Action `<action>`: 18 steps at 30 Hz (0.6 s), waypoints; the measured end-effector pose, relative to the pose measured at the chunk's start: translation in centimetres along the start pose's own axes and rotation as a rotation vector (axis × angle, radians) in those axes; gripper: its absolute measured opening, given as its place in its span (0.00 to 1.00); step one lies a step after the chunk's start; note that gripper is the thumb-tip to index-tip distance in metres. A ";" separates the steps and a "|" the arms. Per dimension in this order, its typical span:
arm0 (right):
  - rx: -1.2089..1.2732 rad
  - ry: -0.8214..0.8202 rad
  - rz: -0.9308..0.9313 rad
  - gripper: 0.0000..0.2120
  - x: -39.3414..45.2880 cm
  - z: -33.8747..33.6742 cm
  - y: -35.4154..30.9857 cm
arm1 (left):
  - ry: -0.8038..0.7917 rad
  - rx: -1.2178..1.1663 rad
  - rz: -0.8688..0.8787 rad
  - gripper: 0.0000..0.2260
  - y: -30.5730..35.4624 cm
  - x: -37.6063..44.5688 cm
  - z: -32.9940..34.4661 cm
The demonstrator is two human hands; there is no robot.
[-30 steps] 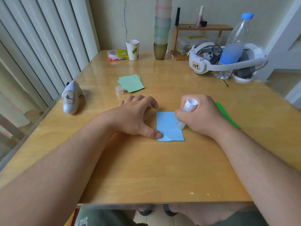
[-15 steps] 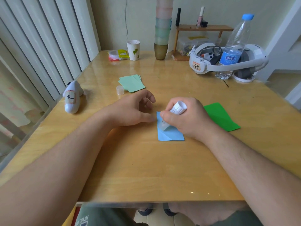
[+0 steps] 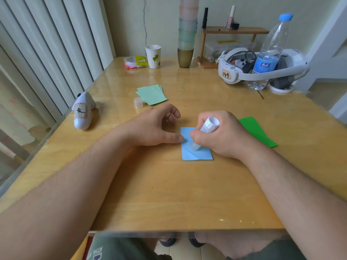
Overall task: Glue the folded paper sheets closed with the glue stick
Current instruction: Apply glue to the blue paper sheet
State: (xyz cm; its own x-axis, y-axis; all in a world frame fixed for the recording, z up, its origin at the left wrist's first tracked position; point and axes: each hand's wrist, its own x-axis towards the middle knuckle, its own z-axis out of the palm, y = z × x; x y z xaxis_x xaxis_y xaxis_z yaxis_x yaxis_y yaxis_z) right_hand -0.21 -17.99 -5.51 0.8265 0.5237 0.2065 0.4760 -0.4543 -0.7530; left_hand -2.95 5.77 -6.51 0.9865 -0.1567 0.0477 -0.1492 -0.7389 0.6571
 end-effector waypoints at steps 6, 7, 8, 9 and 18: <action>-0.081 0.017 -0.009 0.13 -0.2 -1.5 0.7 | -0.012 0.064 0.008 0.31 -0.1 0.0 0.1; -0.089 0.018 -0.013 0.14 -0.1 -1.5 0.7 | -0.013 0.077 0.005 0.32 -0.2 0.0 0.1; -0.095 0.016 -0.015 0.14 -0.1 -1.5 0.7 | -0.014 0.086 0.004 0.32 -0.2 0.0 0.1; -0.101 0.014 -0.018 0.13 -0.1 -1.5 0.8 | -0.013 0.095 0.004 0.32 -0.3 0.0 0.1; 0.028 0.151 -0.069 0.13 0.2 -1.7 0.8 | -0.022 0.148 0.009 0.32 -0.4 0.2 0.0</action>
State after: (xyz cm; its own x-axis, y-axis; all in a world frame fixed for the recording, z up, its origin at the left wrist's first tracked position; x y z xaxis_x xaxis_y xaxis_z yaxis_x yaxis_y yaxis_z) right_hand 0.82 -19.50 -5.03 0.8287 0.4377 0.3487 0.5267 -0.3996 -0.7502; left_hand -2.68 5.99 -6.79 0.9836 -0.1768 0.0351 -0.1676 -0.8259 0.5383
